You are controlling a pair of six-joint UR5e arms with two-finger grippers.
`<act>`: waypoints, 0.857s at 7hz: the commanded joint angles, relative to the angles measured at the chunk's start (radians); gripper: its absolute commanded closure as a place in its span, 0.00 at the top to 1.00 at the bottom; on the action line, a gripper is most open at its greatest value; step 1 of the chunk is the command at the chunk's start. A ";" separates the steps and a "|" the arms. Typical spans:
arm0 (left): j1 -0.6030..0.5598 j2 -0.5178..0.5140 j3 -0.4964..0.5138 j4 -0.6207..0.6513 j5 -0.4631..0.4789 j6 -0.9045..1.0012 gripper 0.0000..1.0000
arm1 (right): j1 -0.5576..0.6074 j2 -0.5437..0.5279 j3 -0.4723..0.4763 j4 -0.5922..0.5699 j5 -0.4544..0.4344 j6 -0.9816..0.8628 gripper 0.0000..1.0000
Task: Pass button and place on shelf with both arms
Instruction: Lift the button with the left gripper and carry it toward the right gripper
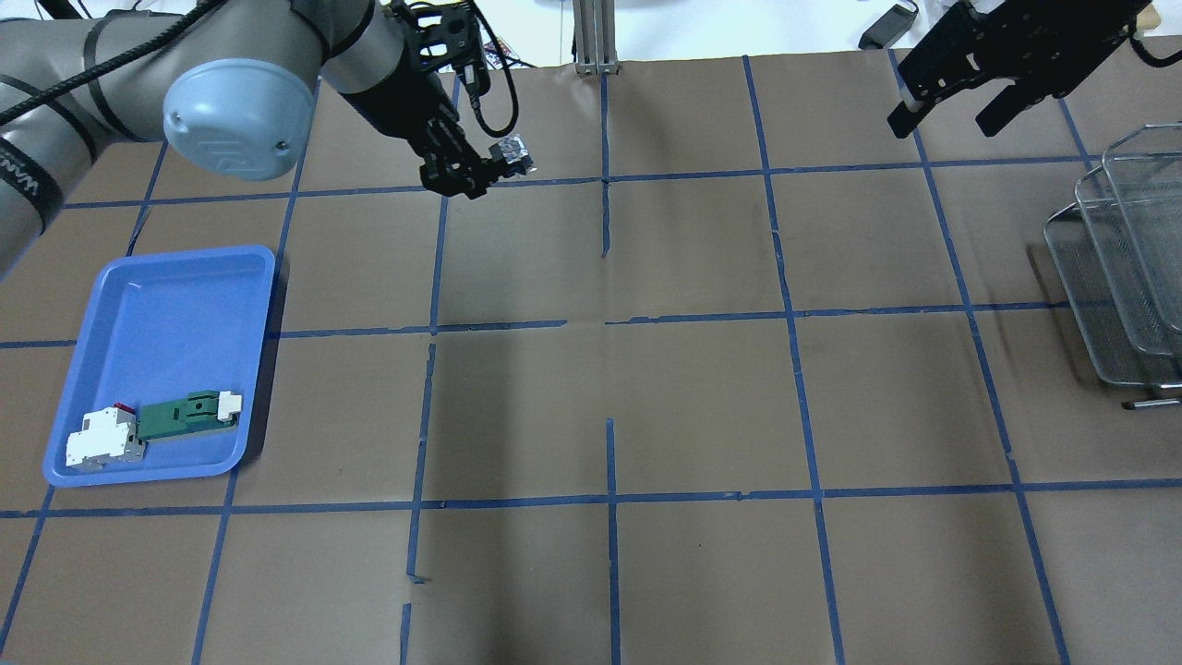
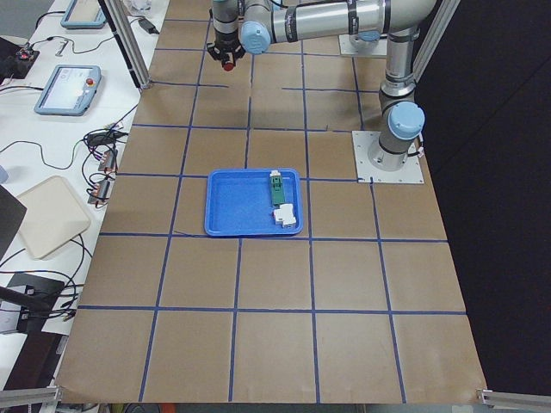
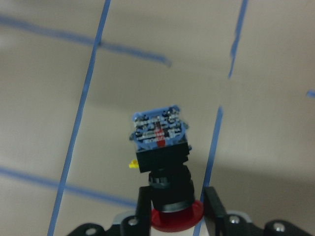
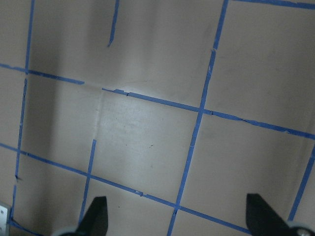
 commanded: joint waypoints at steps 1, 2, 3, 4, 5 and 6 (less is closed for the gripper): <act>-0.107 -0.014 0.007 0.117 -0.240 0.006 0.00 | -0.015 -0.020 0.005 0.042 -0.023 -0.529 1.00; -0.145 -0.019 0.007 0.130 -0.287 -0.003 0.00 | -0.044 -0.023 0.004 0.058 -0.026 -0.716 1.00; -0.179 -0.019 0.004 0.166 -0.346 0.001 0.00 | -0.056 -0.023 0.006 0.062 -0.015 -0.915 1.00; -0.193 -0.020 0.005 0.202 -0.383 -0.011 0.00 | -0.056 -0.021 0.006 0.062 -0.015 -1.076 1.00; -0.198 -0.022 -0.009 0.231 -0.459 -0.012 0.00 | -0.058 -0.015 0.006 0.062 0.044 -1.210 1.00; -0.210 -0.025 -0.012 0.269 -0.493 -0.016 0.00 | -0.058 -0.023 0.007 0.074 0.078 -1.233 1.00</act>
